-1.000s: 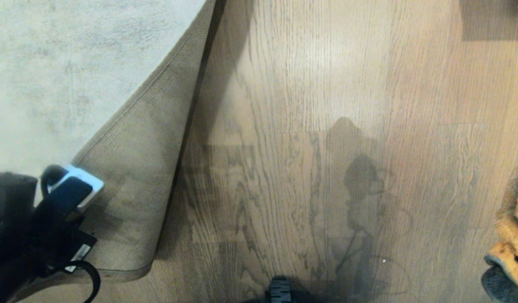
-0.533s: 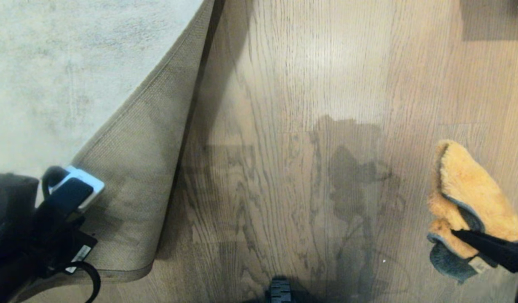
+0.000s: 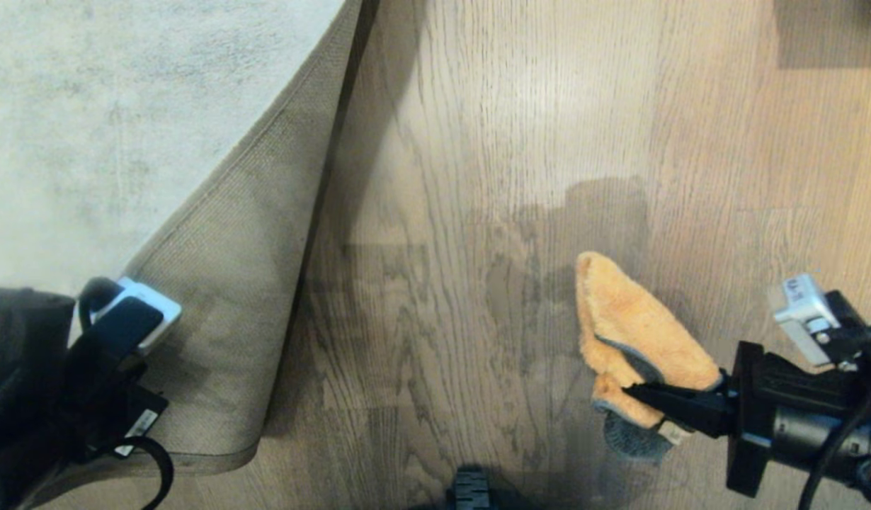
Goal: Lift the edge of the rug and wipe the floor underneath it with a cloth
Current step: Wipe the floor under the carpet with a rag
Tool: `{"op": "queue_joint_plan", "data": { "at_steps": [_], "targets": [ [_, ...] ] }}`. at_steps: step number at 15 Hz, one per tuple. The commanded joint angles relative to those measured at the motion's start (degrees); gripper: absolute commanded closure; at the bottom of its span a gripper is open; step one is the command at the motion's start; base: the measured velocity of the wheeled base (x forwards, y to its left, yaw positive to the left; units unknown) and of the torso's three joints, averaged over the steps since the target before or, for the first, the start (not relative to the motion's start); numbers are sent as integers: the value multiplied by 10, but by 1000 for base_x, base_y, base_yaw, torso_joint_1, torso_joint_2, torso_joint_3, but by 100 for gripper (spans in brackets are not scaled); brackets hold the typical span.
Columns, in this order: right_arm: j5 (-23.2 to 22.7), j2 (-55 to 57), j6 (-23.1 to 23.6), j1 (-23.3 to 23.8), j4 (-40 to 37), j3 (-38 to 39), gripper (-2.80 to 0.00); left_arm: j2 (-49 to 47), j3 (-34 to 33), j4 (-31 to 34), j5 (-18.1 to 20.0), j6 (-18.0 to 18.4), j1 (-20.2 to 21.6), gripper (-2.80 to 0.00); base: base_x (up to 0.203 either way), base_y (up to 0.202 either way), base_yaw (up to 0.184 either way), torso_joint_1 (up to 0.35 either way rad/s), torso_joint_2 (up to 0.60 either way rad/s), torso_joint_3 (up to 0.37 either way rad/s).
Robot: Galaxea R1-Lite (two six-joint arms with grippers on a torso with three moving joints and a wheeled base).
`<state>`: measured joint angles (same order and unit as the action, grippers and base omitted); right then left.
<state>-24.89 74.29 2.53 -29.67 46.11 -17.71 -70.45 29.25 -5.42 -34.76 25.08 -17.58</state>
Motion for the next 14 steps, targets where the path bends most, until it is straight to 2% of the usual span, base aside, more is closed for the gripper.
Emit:
{"op": "queue_joint_plan", "data": {
  "at_steps": [1, 8, 11, 14],
  "targets": [
    [2, 55, 1, -52, 8, -8, 0, -2, -1, 0, -3, 1, 1, 0, 0, 0, 0, 0, 0, 0],
    [61, 228, 3, -163, 31, -116, 0, -2, -4, 0, -4, 0, 4, 0, 0, 0, 0, 0, 0, 0],
    [81, 312, 0, -207, 134, -128, 0, -2, -5, 0, -6, 0, 4, 0, 0, 0, 0, 0, 0, 0],
    [133, 370, -2, -257, 202, -142, 0, -2, -6, 0, -7, 0, 5, 0, 0, 0, 0, 0, 0, 0]
  ]
}}
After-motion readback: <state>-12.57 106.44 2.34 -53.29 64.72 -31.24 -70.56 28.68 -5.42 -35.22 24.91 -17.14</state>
